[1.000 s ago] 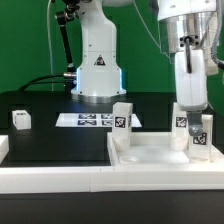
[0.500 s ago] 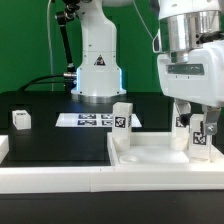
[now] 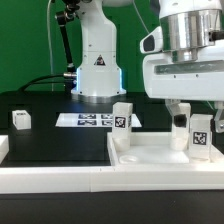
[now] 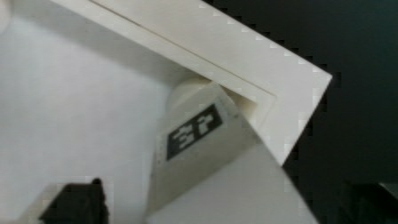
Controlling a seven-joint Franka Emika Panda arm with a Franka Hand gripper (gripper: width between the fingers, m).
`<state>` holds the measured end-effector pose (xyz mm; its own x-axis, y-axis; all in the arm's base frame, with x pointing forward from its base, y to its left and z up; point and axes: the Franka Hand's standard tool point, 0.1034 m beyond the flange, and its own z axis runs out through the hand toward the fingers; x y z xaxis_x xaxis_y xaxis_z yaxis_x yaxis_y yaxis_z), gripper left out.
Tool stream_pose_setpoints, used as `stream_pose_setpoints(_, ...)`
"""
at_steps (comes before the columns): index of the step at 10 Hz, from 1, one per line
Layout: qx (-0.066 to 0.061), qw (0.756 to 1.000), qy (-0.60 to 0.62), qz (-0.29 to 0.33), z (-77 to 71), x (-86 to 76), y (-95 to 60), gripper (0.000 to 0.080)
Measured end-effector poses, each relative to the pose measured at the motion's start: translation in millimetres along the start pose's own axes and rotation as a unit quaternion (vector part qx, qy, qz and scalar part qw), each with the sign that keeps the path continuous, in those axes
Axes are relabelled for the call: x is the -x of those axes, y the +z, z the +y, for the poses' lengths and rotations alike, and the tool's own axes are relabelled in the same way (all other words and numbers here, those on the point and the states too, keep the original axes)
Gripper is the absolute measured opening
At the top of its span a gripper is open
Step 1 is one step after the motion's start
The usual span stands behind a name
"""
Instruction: Assemble square table
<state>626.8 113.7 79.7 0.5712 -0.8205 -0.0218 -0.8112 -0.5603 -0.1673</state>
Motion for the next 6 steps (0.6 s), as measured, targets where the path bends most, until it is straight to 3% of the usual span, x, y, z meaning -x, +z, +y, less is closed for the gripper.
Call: stream_pose_setpoints(6,0.022,0.984,-0.175,0.013,-4.2,3.4,-1.8,0.0649)
